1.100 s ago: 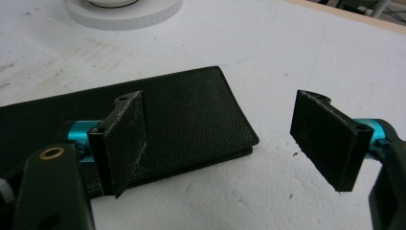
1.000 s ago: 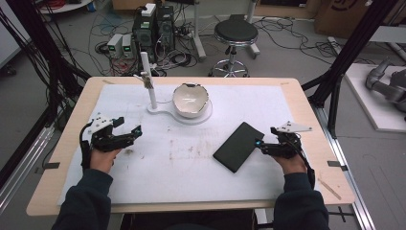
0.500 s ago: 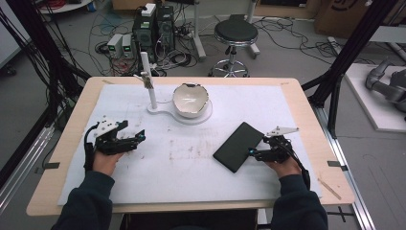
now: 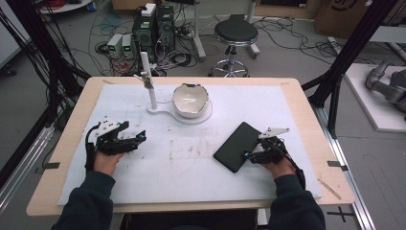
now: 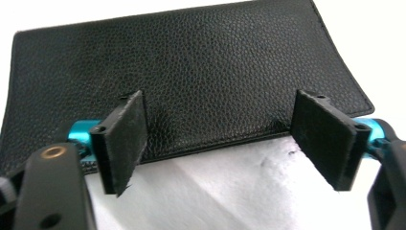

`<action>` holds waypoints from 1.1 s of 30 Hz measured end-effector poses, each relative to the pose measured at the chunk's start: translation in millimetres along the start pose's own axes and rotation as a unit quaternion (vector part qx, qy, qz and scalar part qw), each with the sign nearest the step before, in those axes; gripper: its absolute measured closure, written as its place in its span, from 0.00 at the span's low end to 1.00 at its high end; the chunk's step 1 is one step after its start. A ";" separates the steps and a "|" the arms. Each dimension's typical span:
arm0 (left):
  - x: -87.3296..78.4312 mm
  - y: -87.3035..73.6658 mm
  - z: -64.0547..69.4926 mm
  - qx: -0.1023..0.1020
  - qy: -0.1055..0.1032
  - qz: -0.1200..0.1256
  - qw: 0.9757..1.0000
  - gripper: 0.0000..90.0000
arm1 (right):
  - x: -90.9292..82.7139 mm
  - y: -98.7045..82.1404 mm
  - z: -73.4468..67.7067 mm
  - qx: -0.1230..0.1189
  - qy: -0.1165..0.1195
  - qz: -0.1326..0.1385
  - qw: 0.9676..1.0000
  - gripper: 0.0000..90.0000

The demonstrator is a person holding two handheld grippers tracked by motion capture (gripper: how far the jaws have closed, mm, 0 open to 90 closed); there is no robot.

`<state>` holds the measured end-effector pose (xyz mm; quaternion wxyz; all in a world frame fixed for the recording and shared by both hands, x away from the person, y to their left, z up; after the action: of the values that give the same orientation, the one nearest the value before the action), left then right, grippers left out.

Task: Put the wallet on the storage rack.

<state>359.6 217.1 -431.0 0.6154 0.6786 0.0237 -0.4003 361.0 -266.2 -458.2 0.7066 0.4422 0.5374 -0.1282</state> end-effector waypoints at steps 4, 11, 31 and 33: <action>0.0 -0.4 1.0 0.003 -0.002 -0.002 1.000 0.22 | -4.0 -1.0 9.9 -0.030 -0.016 -0.001 0.999 0.47; 0.3 -1.2 1.3 0.003 -0.002 -0.003 1.000 0.22 | -16.8 -5.6 26.8 -0.009 -0.138 -0.034 0.990 0.53; -1.3 -1.0 -3.1 -0.004 0.002 0.004 1.000 0.22 | 17.5 31.2 -58.2 -0.071 -0.146 -0.036 0.986 0.43; -1.4 -1.2 -3.1 -0.007 0.002 0.004 1.000 0.22 | 13.8 29.0 -54.5 -0.072 -0.156 -0.044 0.984 0.59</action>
<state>359.6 220.7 -431.4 0.6215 0.6755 0.0248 -0.3961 350.1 -203.8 -457.8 0.8057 0.3405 0.4469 -0.1875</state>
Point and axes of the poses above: each handheld gripper's, and its own axes: x roughly forward along the jaws, y roughly out of its top, z roughly to its right, the point moved 3 cm from there along x, roughly forward along the jaws, and after that the axes turned 14 degrees about -z, right-handed, at the moved point
